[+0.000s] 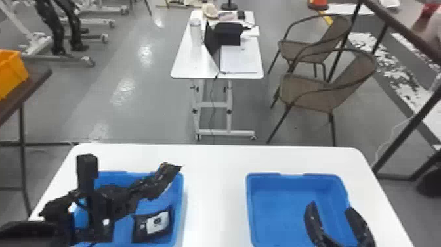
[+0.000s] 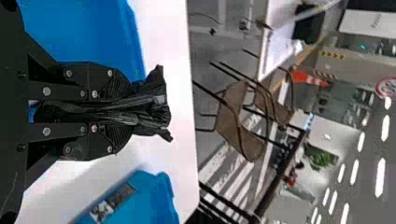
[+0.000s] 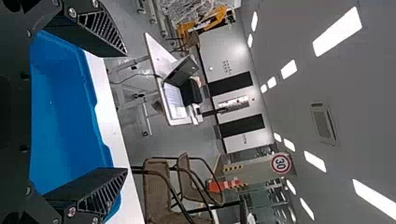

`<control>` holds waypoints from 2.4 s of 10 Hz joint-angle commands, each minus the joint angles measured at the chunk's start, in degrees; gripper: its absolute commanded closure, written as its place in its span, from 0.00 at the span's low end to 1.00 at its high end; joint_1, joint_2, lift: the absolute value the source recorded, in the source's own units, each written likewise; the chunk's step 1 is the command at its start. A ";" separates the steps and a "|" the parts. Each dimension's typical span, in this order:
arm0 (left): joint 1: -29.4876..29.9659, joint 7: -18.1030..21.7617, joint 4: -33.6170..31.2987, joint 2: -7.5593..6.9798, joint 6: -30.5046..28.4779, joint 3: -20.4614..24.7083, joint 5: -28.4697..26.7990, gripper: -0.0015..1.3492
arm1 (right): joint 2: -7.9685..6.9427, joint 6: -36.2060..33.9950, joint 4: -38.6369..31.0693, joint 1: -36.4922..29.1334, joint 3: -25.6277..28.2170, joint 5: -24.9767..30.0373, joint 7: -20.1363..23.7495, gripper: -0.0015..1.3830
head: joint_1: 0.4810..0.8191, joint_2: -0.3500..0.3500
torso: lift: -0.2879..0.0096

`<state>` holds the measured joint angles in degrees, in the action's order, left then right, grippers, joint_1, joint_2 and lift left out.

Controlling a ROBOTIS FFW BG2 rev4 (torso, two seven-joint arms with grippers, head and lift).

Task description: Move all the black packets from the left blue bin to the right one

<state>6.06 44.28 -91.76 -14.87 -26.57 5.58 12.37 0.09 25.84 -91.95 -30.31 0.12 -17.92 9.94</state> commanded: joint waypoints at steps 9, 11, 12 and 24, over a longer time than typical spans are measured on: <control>-20.83 14.44 6.77 4.24 7.94 -18.85 -6.57 0.76 | -0.14 -10.20 5.20 21.08 -9.88 -19.79 13.44 0.10 | 0.63 0.40 | 0.97; -23.64 16.54 10.46 6.17 8.55 -21.57 -6.65 0.76 | -0.14 -11.51 5.99 23.28 -9.88 -19.52 15.11 0.10 | 0.63 0.36 | 0.97; -24.26 16.81 11.43 6.35 8.55 -22.72 -6.30 0.76 | -0.14 -11.78 5.99 23.54 -9.88 -19.35 15.11 0.10 | 0.63 0.34 | 0.97; -19.07 9.78 10.46 7.14 8.81 -17.97 -0.76 0.07 | -0.14 -11.69 8.10 22.75 -6.63 -17.59 13.27 0.93 | 0.63 0.28 | 0.97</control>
<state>-14.54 54.12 -80.58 -7.43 -17.48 -13.89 10.82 0.09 14.13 -84.27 -7.47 -7.14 -35.56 23.15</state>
